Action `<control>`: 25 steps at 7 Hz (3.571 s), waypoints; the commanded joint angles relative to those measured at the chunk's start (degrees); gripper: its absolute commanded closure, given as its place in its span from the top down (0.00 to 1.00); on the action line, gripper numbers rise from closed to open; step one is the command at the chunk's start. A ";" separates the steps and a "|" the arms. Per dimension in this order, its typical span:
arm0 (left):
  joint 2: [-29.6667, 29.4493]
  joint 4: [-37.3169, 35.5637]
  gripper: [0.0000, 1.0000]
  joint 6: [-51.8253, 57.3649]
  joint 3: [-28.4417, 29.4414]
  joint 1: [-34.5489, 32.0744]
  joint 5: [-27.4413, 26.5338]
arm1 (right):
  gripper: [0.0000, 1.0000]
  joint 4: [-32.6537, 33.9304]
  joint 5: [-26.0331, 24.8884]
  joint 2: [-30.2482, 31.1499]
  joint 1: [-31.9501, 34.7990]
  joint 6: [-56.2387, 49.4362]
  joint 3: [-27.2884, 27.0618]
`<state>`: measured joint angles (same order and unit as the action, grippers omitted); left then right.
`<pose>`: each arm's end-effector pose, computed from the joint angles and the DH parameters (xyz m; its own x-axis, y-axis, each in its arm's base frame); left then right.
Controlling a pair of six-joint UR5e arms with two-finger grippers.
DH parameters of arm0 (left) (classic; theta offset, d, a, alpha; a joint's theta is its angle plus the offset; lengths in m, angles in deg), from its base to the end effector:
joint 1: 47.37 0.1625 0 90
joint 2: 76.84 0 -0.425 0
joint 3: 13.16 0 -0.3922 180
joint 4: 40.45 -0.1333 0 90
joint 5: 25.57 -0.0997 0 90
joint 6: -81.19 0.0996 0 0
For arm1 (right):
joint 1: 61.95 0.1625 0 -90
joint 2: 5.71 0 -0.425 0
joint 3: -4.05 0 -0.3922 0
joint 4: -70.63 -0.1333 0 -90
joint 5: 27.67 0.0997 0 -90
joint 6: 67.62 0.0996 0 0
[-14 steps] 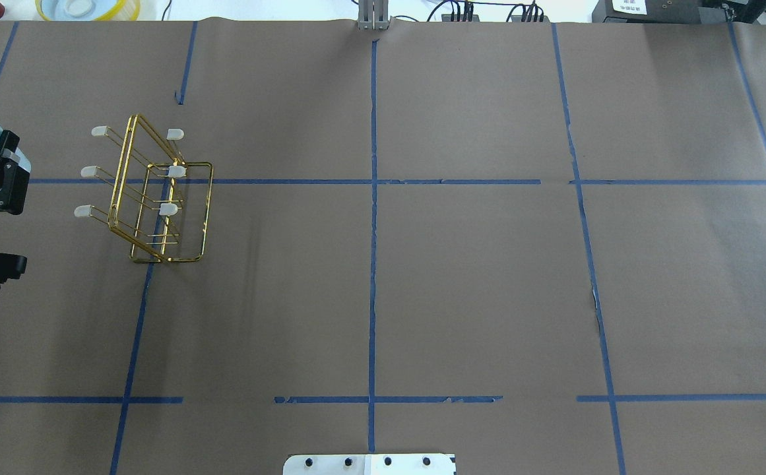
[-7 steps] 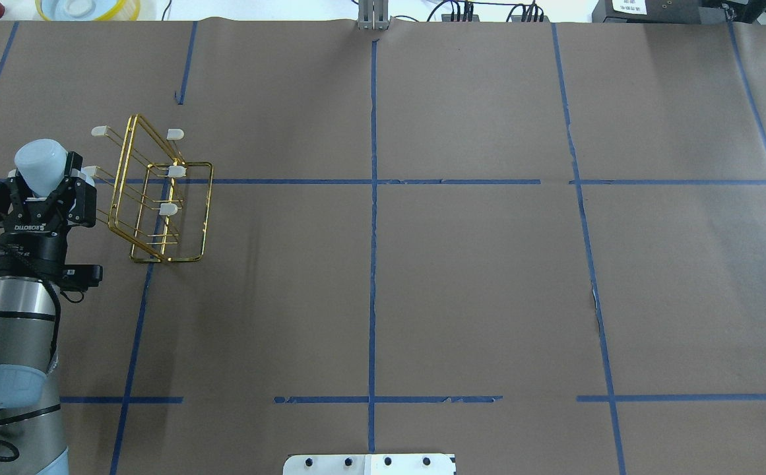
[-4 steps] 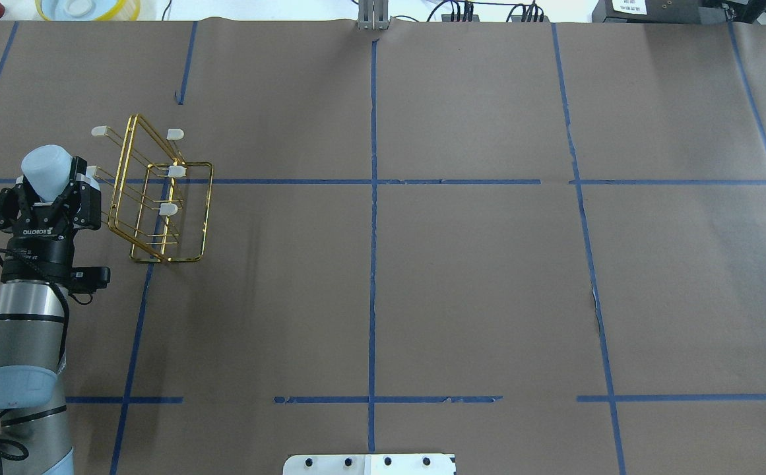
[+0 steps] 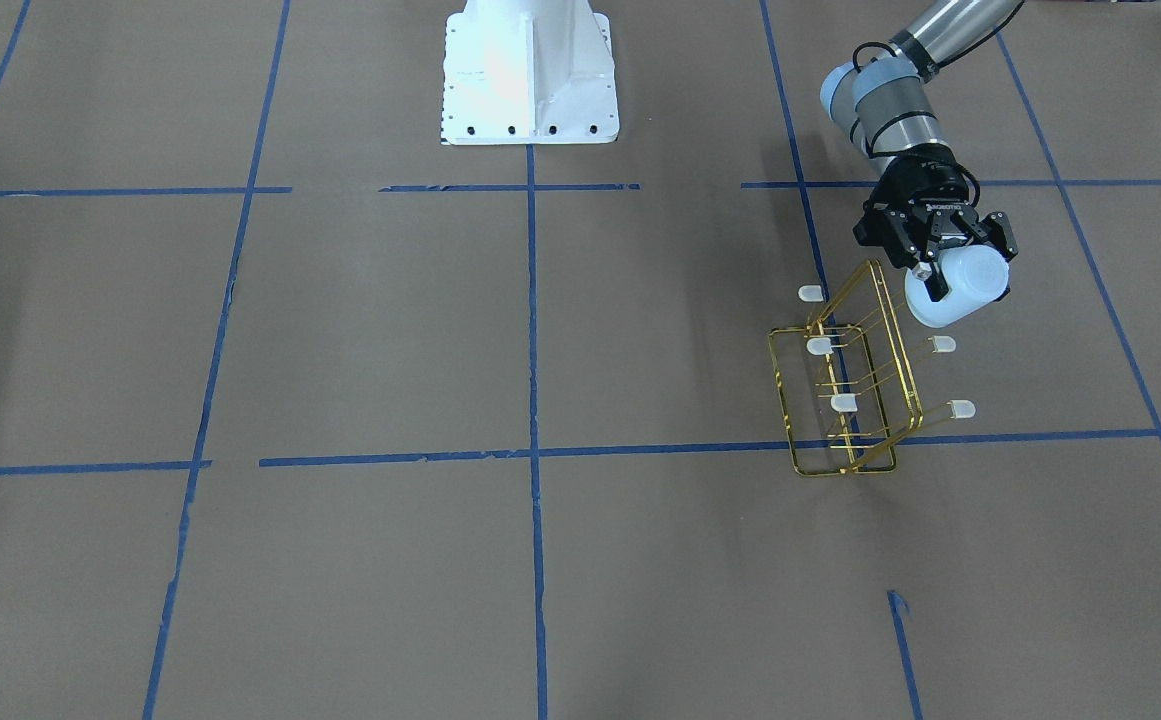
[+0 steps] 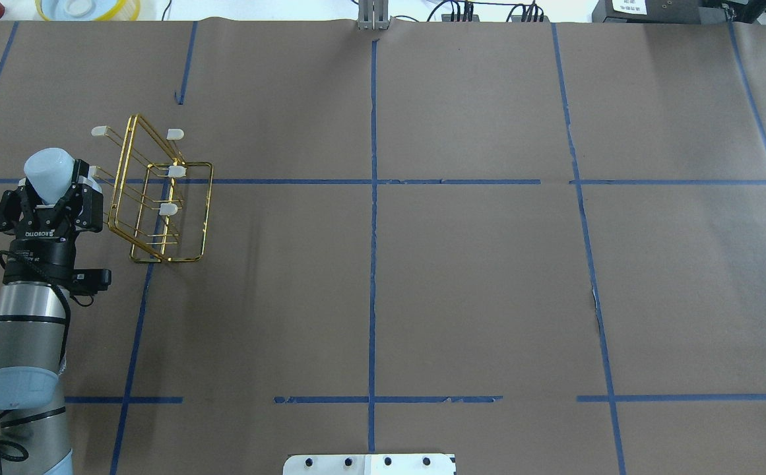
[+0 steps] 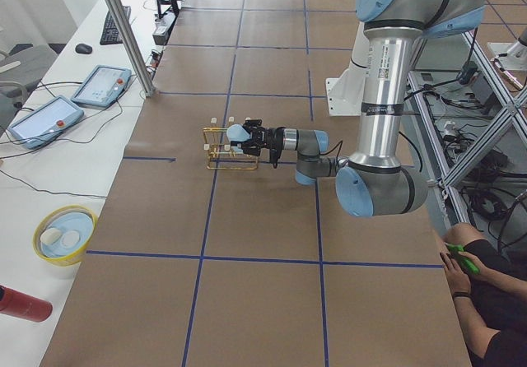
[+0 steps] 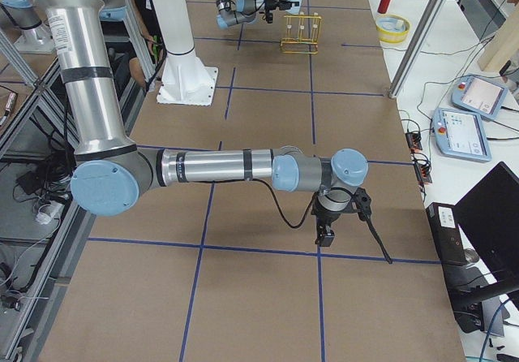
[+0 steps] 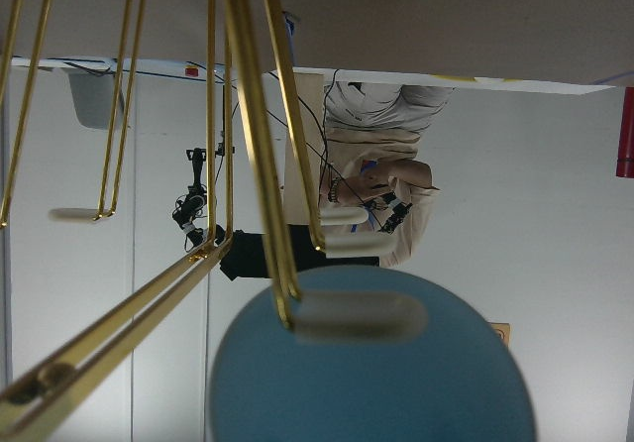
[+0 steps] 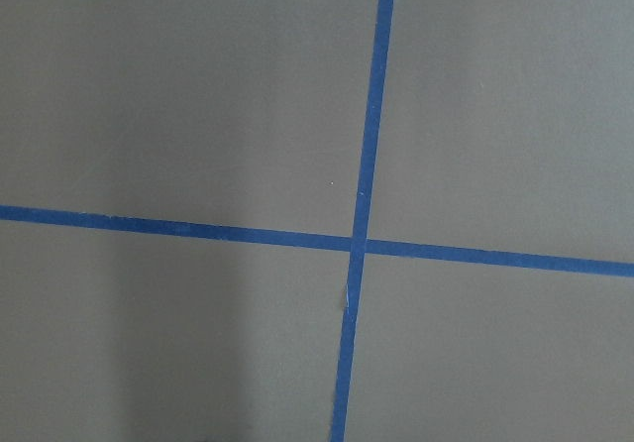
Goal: Hang cup on cup holder
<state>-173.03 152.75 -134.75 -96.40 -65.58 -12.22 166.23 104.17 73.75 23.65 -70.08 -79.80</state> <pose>0.3447 -0.3558 0.4866 -0.6667 0.0225 0.7450 -0.7399 0.1007 -0.6652 0.0232 -0.5704 0.6266 0.7399 -0.0859 0.6672 0.1086 0.9941 0.0075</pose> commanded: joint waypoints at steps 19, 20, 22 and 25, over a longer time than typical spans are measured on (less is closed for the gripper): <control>8.66 -24.94 1.00 76.61 -24.17 -28.15 62.16 | 1.00 -0.06 0.00 0.00 0.00 0.00 0.00; 8.83 -27.84 1.00 81.60 -23.30 -32.89 69.89 | 1.00 0.02 0.00 0.00 -0.08 0.00 0.00; 12.06 -33.82 1.00 96.85 -22.67 -40.54 82.03 | 1.00 0.02 0.00 0.00 0.00 0.00 0.00; 15.25 -44.18 1.00 122.27 -21.54 -55.92 103.39 | 1.00 -0.06 0.00 0.00 0.00 0.00 0.00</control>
<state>-158.61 113.71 -22.24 -118.67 -115.41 82.55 166.18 104.17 73.75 23.66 -70.08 -79.80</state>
